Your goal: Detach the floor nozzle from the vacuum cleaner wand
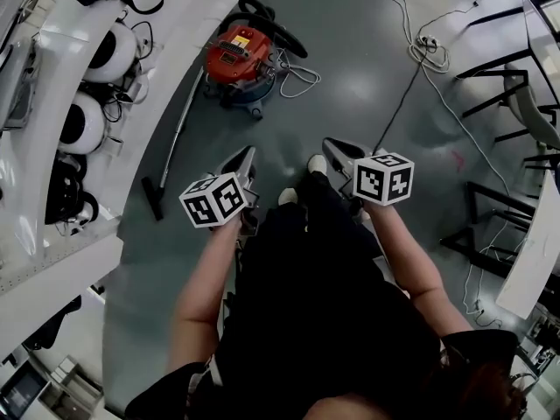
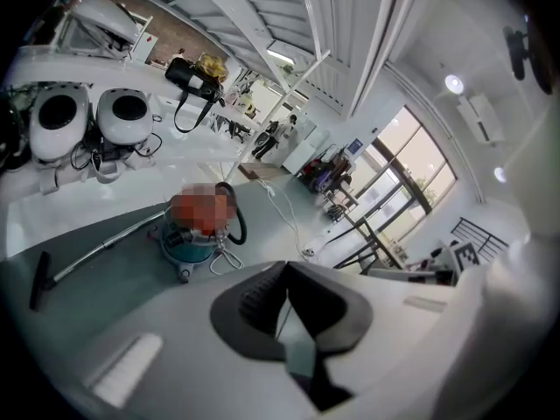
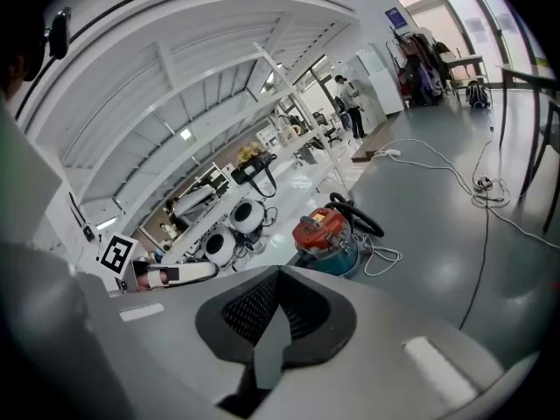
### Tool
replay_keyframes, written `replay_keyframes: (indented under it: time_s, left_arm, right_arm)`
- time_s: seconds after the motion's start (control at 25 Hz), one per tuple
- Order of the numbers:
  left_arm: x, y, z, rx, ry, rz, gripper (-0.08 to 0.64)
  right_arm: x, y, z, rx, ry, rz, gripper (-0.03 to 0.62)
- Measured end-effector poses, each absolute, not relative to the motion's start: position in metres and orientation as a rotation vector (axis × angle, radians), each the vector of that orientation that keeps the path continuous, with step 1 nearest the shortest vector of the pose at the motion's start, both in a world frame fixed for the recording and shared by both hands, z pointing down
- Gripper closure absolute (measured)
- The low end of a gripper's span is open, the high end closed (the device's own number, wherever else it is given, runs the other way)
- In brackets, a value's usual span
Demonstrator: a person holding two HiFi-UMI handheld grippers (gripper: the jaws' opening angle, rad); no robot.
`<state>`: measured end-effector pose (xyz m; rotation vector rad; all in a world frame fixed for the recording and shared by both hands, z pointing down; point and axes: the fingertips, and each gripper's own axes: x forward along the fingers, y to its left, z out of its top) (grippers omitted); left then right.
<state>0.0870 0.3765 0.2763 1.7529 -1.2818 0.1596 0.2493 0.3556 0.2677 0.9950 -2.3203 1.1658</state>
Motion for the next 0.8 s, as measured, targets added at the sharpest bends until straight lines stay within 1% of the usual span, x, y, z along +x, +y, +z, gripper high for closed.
replay_keyframes:
  time_s: [0.4,0.8]
  left_arm:
    - [0.098,0.313,0.278,1.676,-1.381,0.103,0.55]
    - [0.132,0.227,0.283,1.585,-1.473,0.041,0.551]
  right_arm:
    - [0.252,0.275,0.282,0.847,-2.321,1.125,0.597]
    - [0.281,0.179,0.288,0.663,-2.324,1.073,0.597]
